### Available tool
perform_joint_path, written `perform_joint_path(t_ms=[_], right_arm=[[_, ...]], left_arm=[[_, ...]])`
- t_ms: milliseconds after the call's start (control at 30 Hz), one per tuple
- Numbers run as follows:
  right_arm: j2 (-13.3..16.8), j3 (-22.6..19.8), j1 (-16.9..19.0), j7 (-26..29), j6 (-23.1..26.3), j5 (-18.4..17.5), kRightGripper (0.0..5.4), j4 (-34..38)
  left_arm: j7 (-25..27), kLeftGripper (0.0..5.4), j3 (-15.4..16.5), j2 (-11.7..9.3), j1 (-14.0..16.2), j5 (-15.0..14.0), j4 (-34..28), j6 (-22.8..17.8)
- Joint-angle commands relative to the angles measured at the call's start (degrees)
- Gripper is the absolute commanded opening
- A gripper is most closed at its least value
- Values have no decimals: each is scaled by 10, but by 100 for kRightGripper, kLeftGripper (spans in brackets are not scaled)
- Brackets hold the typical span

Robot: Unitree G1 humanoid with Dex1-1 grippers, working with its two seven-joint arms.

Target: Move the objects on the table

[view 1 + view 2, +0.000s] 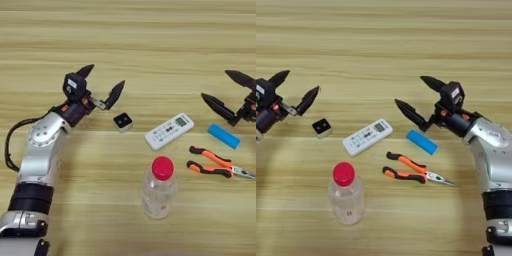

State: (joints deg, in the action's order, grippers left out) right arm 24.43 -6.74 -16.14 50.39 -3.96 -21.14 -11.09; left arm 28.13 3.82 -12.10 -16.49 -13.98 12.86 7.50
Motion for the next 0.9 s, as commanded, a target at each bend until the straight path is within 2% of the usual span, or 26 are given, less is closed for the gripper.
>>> perform_joint_path(t_ms=[33, 133, 400, 633, 700, 900], right_arm=[[-8, 6, -4, -11, 8, 0, 537, 14], [-10, 11, -2, -13, 10, -2, 537, 24], [7, 23, 19, 9, 41, -22, 537, 94], [55, 47, 76, 63, 135, -103, 537, 286], [66, 62, 89, 76, 160, -125, 537, 334], [80, 105, 106, 94, 201, -146, 537, 389]], left_arm=[[-93, 540, 18, 12, 2, 52, 35, 21], [-148, 540, 31, 26, -3, 66, 68, 37], [-204, 540, 37, 47, -7, 82, 109, 78], [-229, 540, 49, 47, -22, 87, 171, 124], [-234, 540, 44, 43, -26, 103, 187, 149], [-242, 540, 36, 42, -35, 121, 224, 185]])
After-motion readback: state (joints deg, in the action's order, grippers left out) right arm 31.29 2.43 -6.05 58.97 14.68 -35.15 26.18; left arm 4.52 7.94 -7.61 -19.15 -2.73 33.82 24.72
